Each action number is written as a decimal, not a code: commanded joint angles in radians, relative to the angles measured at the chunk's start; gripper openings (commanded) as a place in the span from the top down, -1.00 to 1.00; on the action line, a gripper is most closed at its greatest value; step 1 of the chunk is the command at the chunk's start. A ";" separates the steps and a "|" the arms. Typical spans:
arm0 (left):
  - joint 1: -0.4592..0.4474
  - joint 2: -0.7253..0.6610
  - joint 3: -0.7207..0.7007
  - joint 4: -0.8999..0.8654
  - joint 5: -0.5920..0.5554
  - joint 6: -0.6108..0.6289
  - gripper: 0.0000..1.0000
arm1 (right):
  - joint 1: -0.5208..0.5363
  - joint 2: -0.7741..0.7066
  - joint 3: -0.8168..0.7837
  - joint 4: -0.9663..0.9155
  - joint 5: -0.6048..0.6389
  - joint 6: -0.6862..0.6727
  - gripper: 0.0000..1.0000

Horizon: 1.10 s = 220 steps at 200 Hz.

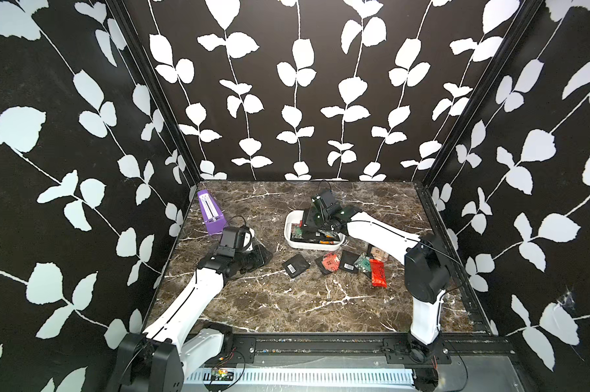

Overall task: Put the tea bags into the storage box
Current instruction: Place the tea bag in the storage box, then pick up the tea bag from the center of the board.

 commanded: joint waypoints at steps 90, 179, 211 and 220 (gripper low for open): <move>-0.092 0.077 -0.022 0.181 -0.009 -0.096 0.35 | 0.020 -0.449 -0.411 0.023 0.049 -0.007 0.00; -0.139 0.291 0.005 0.271 -0.044 -0.137 0.87 | 0.233 -0.487 -0.714 0.265 0.072 0.165 0.08; -0.141 0.353 0.022 0.288 -0.050 -0.134 0.98 | 0.242 -0.382 -0.685 0.320 0.052 0.176 0.11; -0.141 0.370 0.025 0.297 -0.048 -0.135 1.00 | 0.243 -0.358 -0.681 0.348 0.046 0.186 0.13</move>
